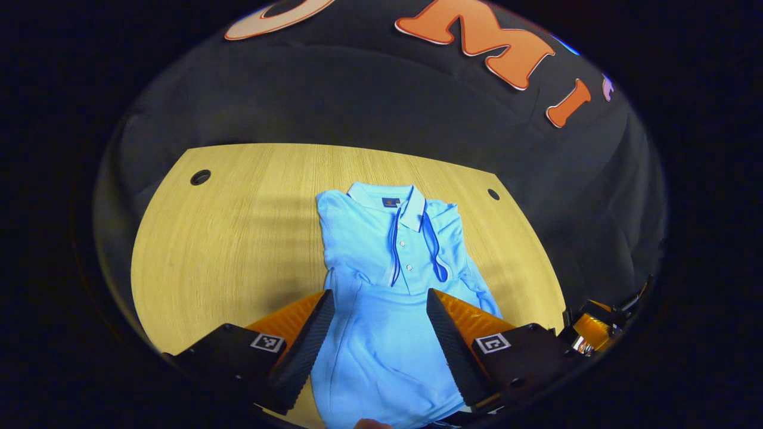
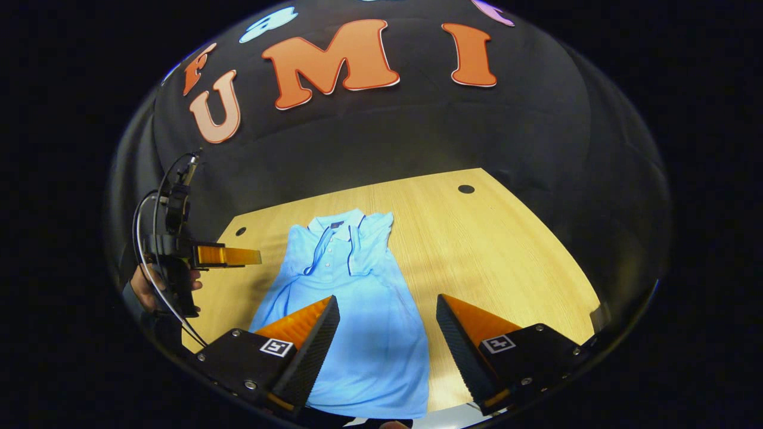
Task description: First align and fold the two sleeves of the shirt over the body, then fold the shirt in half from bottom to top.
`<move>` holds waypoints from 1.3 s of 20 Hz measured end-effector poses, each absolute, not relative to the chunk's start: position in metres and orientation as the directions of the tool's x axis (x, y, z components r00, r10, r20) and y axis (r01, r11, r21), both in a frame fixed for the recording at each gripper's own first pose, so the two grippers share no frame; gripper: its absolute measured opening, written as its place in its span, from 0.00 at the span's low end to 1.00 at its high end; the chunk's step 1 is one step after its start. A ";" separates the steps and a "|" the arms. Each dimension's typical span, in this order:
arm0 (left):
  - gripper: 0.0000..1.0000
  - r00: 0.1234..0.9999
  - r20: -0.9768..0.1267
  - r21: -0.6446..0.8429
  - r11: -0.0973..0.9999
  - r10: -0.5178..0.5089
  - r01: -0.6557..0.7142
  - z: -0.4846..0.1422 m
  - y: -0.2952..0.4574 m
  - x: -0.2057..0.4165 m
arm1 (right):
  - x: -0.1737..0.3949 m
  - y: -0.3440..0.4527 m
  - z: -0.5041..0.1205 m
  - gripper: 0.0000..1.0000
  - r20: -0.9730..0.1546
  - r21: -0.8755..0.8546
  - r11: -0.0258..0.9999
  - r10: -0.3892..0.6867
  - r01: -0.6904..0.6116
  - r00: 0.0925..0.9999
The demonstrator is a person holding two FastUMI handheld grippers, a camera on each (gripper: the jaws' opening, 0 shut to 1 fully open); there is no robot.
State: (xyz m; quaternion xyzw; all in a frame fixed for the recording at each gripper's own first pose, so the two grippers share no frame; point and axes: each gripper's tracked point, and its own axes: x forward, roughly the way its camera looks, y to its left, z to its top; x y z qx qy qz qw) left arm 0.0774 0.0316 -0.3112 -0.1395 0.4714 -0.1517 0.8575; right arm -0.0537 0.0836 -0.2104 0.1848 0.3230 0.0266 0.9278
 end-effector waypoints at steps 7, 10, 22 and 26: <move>1.00 0.500 -0.803 -0.293 0.945 -0.325 0.144 -0.323 0.048 0.003 | -0.097 0.091 -0.236 0.99 -0.613 0.371 0.928 0.224 0.026 0.758; 1.00 0.467 -0.825 -0.291 0.948 -0.318 0.131 -0.333 0.050 -0.037 | -0.118 0.094 -0.249 0.99 -0.631 0.357 0.934 0.242 0.000 0.737; 1.00 0.355 -0.892 -0.294 0.956 -0.279 0.013 -0.388 0.071 -0.154 | -0.189 0.118 -0.331 0.99 -0.725 0.383 0.922 0.337 -0.056 0.601; 1.00 0.310 -0.915 -0.260 0.965 -0.259 0.037 -0.405 0.077 -0.189 | -0.207 0.124 -0.354 0.99 -0.755 0.382 0.923 0.343 -0.050 0.560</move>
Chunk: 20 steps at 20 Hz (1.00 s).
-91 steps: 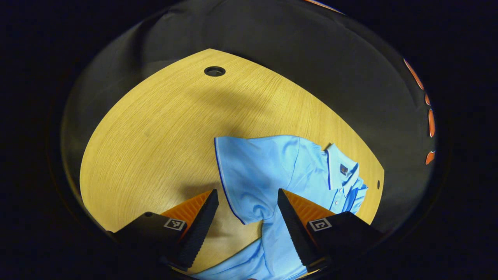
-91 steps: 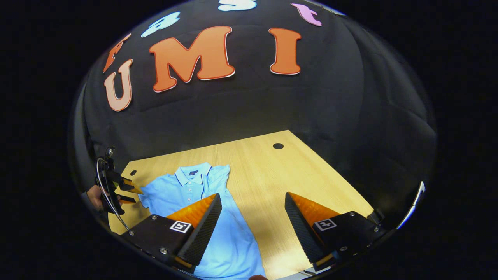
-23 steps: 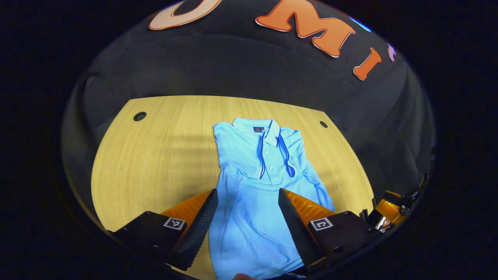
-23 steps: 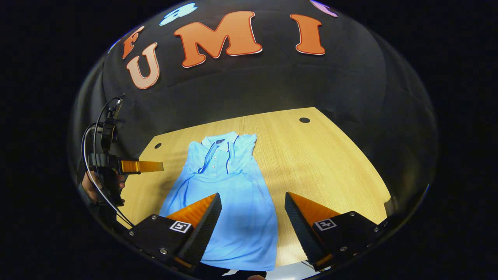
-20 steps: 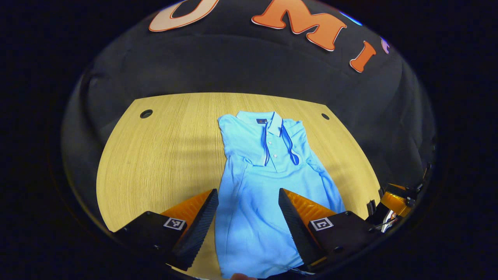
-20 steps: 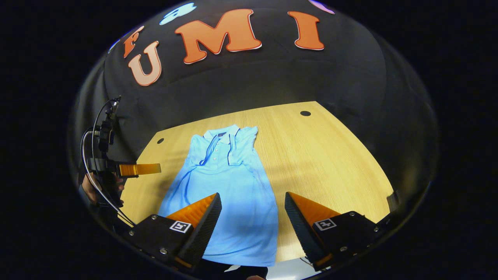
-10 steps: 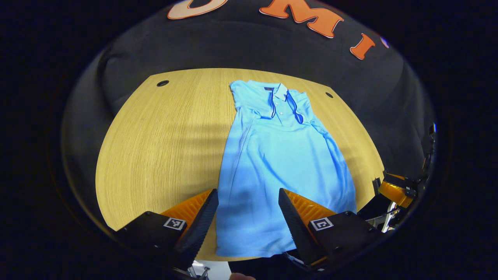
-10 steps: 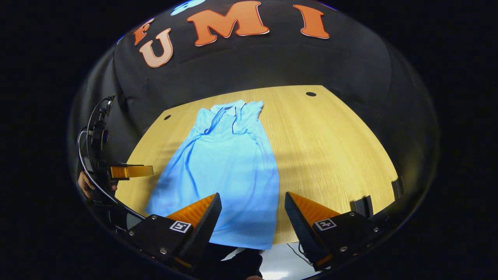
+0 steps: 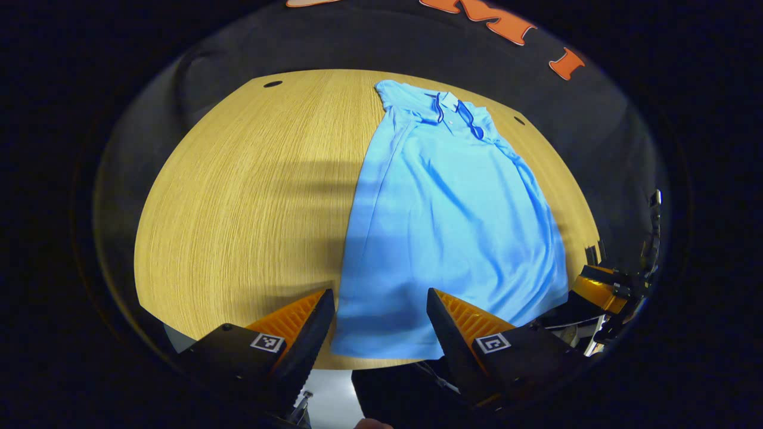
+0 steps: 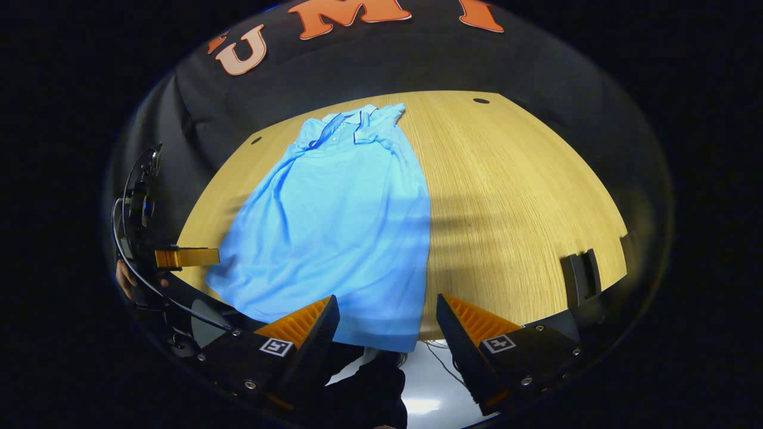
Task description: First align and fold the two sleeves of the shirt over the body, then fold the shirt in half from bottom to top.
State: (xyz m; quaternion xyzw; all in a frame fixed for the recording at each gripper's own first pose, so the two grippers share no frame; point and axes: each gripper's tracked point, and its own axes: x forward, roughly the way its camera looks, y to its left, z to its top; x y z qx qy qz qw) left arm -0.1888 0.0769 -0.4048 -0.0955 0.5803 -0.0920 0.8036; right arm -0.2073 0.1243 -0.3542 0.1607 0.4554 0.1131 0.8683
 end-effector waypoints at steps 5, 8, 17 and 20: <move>1.00 0.305 -0.924 -0.217 0.973 -0.231 0.081 -0.418 0.080 -0.191 | -0.215 0.135 -0.373 0.98 -0.780 0.387 0.921 0.349 -0.038 0.520; 0.98 0.278 -0.939 -0.171 0.977 -0.201 0.129 -0.419 0.081 -0.200 | -0.212 0.141 -0.377 0.98 -0.785 0.377 0.926 0.336 -0.029 0.521; 0.49 0.280 -0.949 -0.124 0.988 -0.145 0.091 -0.423 0.068 -0.191 | -0.200 0.139 -0.385 0.42 -0.820 0.236 0.972 0.190 0.017 0.540; 0.09 0.247 -0.959 -0.124 0.989 -0.141 0.082 -0.421 0.062 -0.191 | -0.200 0.140 -0.388 0.02 -0.840 0.314 0.948 0.249 0.058 0.481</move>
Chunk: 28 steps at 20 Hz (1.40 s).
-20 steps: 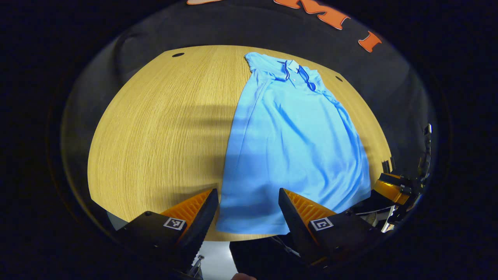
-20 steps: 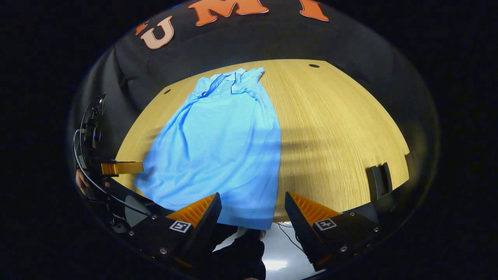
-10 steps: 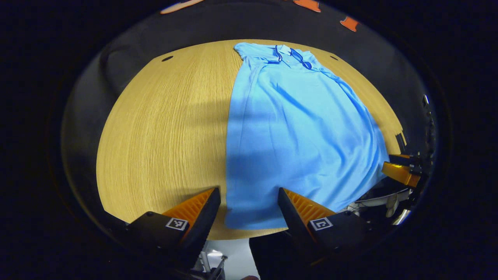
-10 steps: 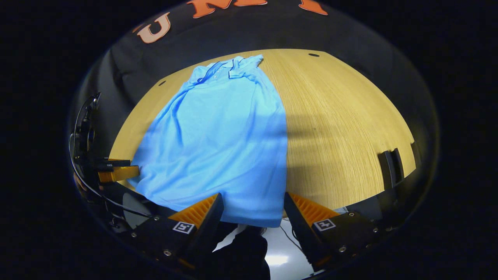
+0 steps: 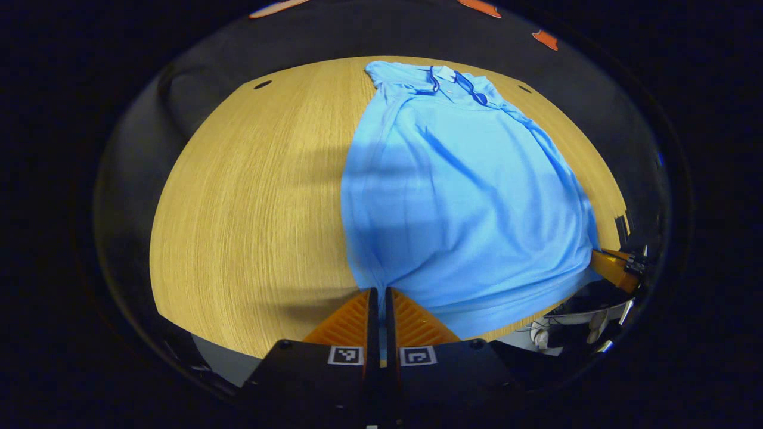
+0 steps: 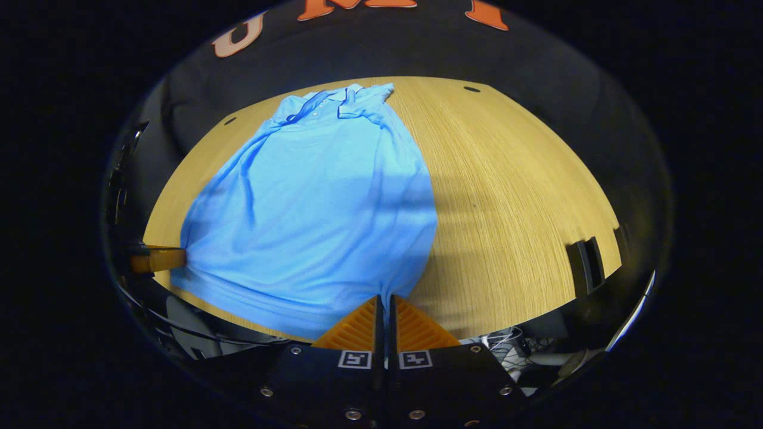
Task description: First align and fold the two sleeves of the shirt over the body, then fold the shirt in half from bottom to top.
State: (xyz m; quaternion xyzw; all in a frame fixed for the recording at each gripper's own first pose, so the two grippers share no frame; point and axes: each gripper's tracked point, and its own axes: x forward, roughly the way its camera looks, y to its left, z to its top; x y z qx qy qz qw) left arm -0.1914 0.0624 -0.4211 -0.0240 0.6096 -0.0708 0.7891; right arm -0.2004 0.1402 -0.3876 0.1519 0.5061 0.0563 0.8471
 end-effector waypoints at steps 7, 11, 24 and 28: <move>0.08 0.285 -0.941 -0.174 0.983 -0.182 0.051 -0.404 0.053 -0.190 | -0.200 0.134 -0.369 0.01 -0.783 0.521 0.844 0.414 0.127 0.464; 0.08 0.338 -0.920 -0.198 0.979 -0.199 0.038 -0.380 0.048 -0.176 | -0.192 0.125 -0.344 0.01 -0.727 0.591 0.798 0.463 0.118 0.507; 0.08 0.486 -0.830 -0.255 0.961 -0.274 0.107 -0.299 0.029 -0.070 | -0.110 0.088 -0.266 0.01 -0.627 0.642 0.763 0.466 0.075 0.624; 0.08 0.511 -0.811 -0.261 0.958 -0.284 0.119 -0.287 0.025 -0.037 | -0.078 0.085 -0.245 0.01 -0.612 0.614 0.789 0.446 0.037 0.654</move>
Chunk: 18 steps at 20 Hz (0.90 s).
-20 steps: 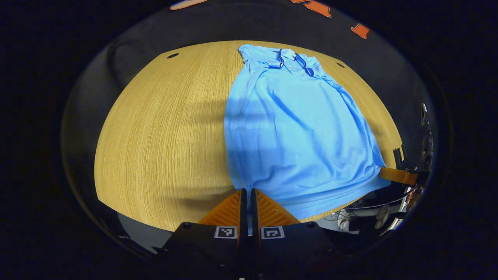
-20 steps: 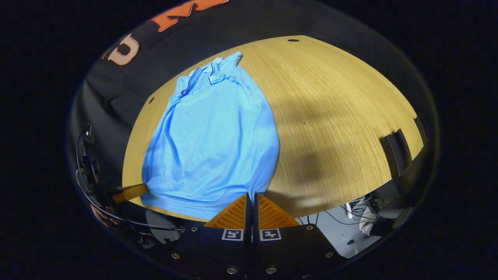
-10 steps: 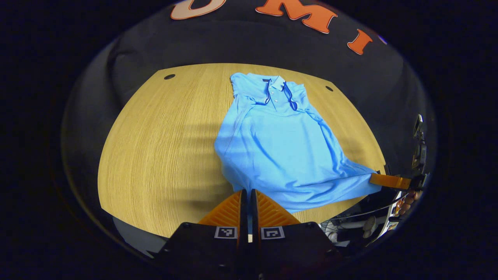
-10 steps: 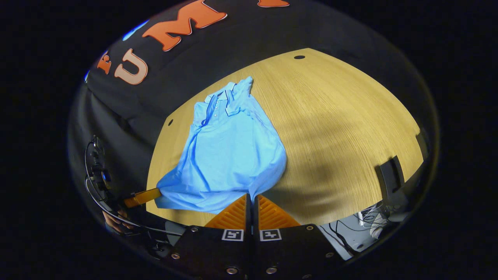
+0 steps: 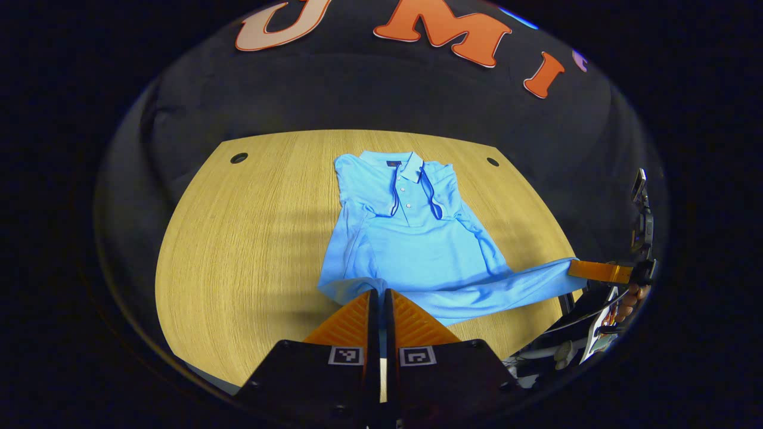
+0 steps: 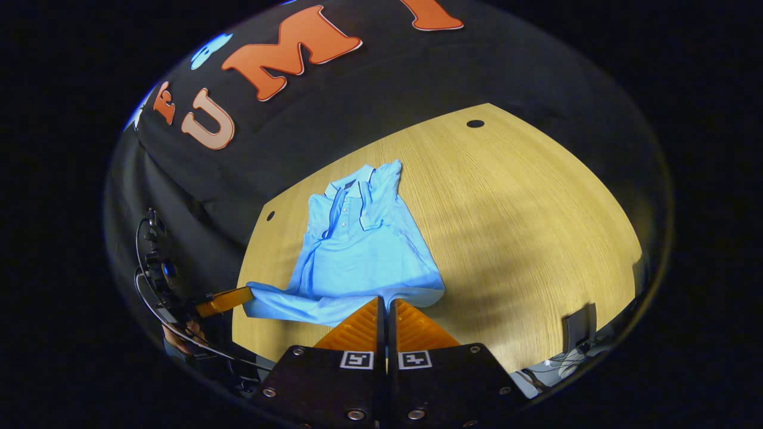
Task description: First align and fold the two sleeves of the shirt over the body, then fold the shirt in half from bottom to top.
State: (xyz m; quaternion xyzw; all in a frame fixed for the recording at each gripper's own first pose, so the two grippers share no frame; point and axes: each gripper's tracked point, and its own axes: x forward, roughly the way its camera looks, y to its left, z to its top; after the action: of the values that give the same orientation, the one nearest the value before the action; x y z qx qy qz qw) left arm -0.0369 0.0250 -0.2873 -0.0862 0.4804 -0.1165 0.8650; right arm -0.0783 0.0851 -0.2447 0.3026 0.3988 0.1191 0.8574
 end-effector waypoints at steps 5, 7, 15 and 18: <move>0.08 0.542 -0.787 -0.276 0.954 -0.295 0.119 -0.284 0.028 0.007 | -0.037 0.094 -0.227 0.01 -0.609 0.582 0.813 0.437 -0.002 0.661; 0.08 0.554 -0.781 -0.272 0.955 -0.290 0.117 -0.287 0.033 0.024 | -0.020 0.099 -0.221 0.01 -0.606 0.573 0.819 0.440 -0.021 0.663; 0.08 0.580 -0.765 -0.272 0.957 -0.280 0.104 -0.291 0.056 0.109 | 0.064 0.083 -0.205 0.01 -0.621 0.515 0.857 0.377 -0.005 0.687; 0.08 0.583 -0.762 -0.269 0.957 -0.282 0.111 -0.298 0.062 0.147 | 0.103 0.079 -0.207 0.01 -0.629 0.513 0.858 0.365 0.014 0.686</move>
State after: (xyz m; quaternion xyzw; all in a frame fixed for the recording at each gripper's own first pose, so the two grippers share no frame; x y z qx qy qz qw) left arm 0.1468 0.0624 -0.2978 -0.0965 0.4432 -0.1109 0.8843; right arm 0.1032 0.0789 -0.2071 0.2469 0.3836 0.0995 0.8843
